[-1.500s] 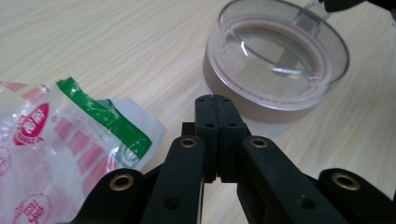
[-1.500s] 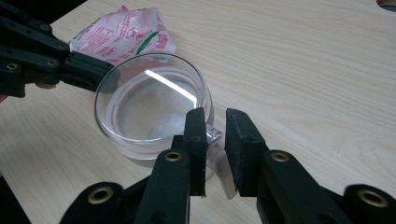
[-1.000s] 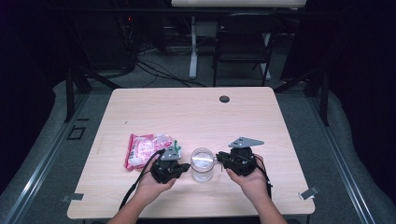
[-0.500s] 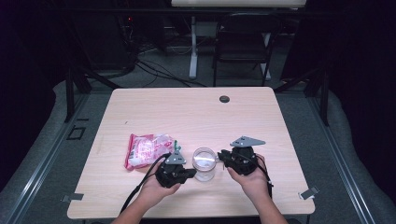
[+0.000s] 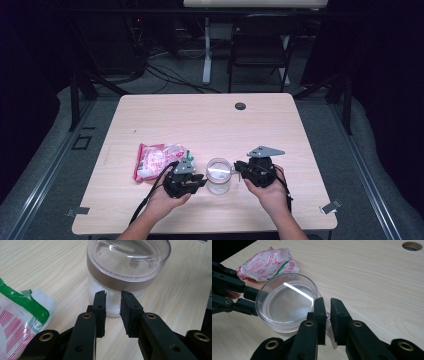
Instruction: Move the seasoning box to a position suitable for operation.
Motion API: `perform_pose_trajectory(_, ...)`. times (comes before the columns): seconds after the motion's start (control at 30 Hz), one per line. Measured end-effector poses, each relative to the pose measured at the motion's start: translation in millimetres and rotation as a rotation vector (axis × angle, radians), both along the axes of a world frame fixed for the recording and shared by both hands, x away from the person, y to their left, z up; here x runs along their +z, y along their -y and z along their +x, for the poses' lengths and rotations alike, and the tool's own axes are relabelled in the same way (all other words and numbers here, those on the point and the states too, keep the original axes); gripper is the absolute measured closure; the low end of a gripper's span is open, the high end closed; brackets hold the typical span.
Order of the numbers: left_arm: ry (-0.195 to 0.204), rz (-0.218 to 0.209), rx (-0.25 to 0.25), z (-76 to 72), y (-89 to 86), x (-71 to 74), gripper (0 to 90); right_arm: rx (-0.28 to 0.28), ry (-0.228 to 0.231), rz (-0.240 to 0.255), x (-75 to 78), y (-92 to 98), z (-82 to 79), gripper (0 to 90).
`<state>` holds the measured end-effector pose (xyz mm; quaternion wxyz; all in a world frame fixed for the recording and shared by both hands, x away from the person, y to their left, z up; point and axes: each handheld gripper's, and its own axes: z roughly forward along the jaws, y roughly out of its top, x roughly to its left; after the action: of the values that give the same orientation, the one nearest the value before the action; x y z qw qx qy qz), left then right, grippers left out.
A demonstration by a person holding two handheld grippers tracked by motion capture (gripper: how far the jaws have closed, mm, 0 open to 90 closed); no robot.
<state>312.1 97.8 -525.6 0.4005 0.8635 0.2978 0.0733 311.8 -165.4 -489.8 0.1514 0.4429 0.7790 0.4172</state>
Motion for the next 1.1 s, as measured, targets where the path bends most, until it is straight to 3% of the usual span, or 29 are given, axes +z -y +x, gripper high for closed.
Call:
perform_pose_trajectory(0.23, -0.006, -0.032, -0.032, -2.8, 2.8, 1.1, 71.3, -0.006, 0.005, -0.002, -0.6, -0.3, 1.5, 83.0)
perform_pose_trajectory(0.33, 0.007, -0.028, -0.031, -4.4, 5.9, 0.6, 70.0, -0.009, 0.013, -0.001, -1.1, -0.5, 2.2, 82.7)
perform_pose_trajectory(0.77, -0.008, -0.033, -0.057, -6.7, 9.5, 1.2, 70.5, -0.026, 0.003, -0.012, 0.4, 2.9, 2.1, 80.1)
perform_pose_trajectory(0.87, 0.006, -0.053, -0.050, -6.0, 7.4, 4.0, 73.2, -0.043, 0.005, -0.009, 0.2, 2.8, 0.7, 80.7)
perform_pose_trajectory(1.1, 0.018, -0.048, -0.033, -5.9, 4.2, 7.8, 82.2, -0.053, 0.011, 0.008, -1.2, 4.0, 0.8, 81.1)
